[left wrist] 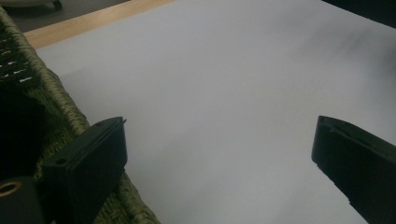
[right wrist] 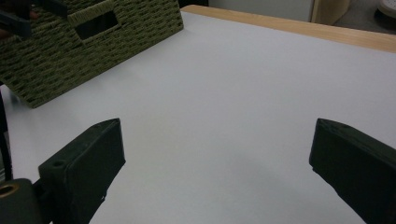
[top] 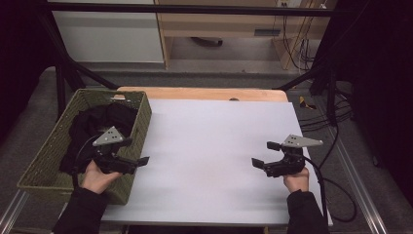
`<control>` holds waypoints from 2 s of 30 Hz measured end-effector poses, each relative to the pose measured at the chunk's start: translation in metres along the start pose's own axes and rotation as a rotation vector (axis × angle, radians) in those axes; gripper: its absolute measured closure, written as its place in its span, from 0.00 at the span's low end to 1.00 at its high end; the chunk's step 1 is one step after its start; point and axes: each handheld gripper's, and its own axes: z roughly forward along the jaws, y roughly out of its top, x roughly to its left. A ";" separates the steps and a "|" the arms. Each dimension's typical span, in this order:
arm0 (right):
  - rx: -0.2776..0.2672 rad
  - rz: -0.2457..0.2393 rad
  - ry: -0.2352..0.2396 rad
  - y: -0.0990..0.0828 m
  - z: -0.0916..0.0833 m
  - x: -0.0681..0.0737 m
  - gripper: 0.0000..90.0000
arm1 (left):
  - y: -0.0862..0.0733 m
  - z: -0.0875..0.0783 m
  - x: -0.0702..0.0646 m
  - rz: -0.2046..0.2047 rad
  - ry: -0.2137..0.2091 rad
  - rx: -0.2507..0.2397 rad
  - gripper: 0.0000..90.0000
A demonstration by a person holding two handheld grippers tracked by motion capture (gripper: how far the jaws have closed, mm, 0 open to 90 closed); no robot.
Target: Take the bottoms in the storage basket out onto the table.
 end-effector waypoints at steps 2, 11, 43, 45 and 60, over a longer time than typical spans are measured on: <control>0.000 0.002 0.002 0.000 0.000 0.000 0.04 | 0.001 0.000 0.000 0.001 0.003 -0.001 0.04; -0.005 0.000 0.004 0.001 -0.001 0.000 0.04 | 0.003 -0.002 -0.002 0.008 0.002 0.001 0.04; 0.011 0.000 0.010 0.000 0.001 0.001 0.04 | 0.010 -0.029 0.012 -0.019 0.059 0.001 0.04; 0.009 0.003 0.009 0.000 0.001 0.001 0.04 | 0.009 -0.032 0.015 -0.025 0.064 -0.001 0.04; 0.015 0.000 0.003 0.000 0.003 0.001 0.04 | -0.001 -0.057 0.045 -0.082 0.165 0.016 0.04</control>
